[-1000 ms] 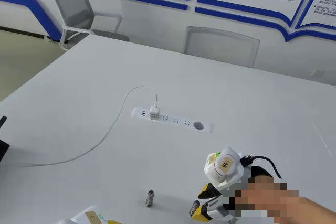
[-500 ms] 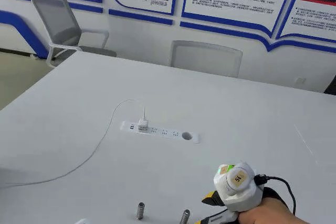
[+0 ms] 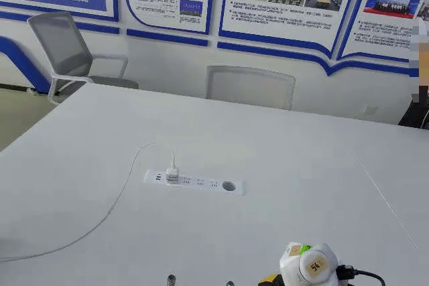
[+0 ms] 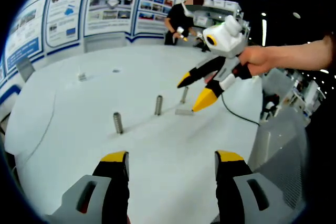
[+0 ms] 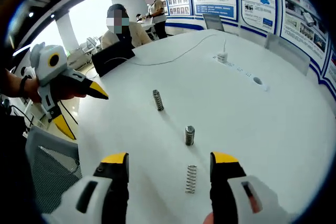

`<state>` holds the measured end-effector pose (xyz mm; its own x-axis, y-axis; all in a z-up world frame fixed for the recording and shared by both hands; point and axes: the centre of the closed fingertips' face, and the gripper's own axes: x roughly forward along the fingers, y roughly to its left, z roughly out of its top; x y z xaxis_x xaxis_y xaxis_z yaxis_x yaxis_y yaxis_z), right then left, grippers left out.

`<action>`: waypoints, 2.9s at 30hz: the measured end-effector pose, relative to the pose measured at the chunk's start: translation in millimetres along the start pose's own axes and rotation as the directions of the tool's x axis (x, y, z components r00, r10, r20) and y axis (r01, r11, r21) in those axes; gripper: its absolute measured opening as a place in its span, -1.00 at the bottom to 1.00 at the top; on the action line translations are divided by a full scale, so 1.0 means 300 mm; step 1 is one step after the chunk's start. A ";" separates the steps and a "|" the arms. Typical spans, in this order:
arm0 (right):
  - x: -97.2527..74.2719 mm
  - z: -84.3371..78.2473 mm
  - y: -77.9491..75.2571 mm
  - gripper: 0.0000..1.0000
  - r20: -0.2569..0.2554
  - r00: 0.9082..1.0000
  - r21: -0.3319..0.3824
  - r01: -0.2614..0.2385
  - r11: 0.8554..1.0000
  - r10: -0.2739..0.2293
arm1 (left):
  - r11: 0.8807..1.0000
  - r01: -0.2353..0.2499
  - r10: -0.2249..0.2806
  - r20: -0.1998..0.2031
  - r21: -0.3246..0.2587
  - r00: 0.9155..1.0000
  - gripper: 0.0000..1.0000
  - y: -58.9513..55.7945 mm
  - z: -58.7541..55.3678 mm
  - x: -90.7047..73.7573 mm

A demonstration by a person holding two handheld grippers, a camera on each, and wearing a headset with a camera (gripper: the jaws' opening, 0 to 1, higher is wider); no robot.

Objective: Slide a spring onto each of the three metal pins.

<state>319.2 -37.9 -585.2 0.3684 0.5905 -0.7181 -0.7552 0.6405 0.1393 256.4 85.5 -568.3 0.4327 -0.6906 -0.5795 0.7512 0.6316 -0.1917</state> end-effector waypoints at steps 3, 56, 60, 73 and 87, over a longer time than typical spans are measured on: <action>-0.003 -0.015 -0.001 0.29 0.008 1.000 0.017 0.002 1.000 -0.002 | 1.000 0.000 0.000 -0.001 0.000 1.000 0.36 -0.002 0.004 0.002; -0.170 -0.131 0.008 0.67 0.184 0.978 0.211 0.055 0.976 -0.095 | 1.000 -0.016 0.016 0.001 -0.009 1.000 0.42 0.019 0.053 0.046; -0.186 -0.140 0.003 0.69 0.195 0.975 0.225 0.063 0.972 -0.108 | 1.000 -0.014 0.014 0.002 -0.008 1.000 0.42 0.015 0.060 0.052; -0.220 -0.199 0.006 0.75 0.184 0.975 0.252 0.077 0.965 -0.125 | 1.000 -0.001 0.001 -0.012 0.002 1.000 0.44 -0.001 0.063 0.076; -0.248 -0.246 -0.003 0.76 0.184 0.973 0.286 0.084 0.954 -0.141 | 0.999 0.030 -0.030 -0.026 0.023 0.999 0.45 -0.042 0.076 0.132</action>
<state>252.3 -118.7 -582.4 0.5643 0.5748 -0.5926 -0.5348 0.8014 0.2680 275.6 42.2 -570.9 0.3974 -0.6997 -0.5937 0.7751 0.6023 -0.1910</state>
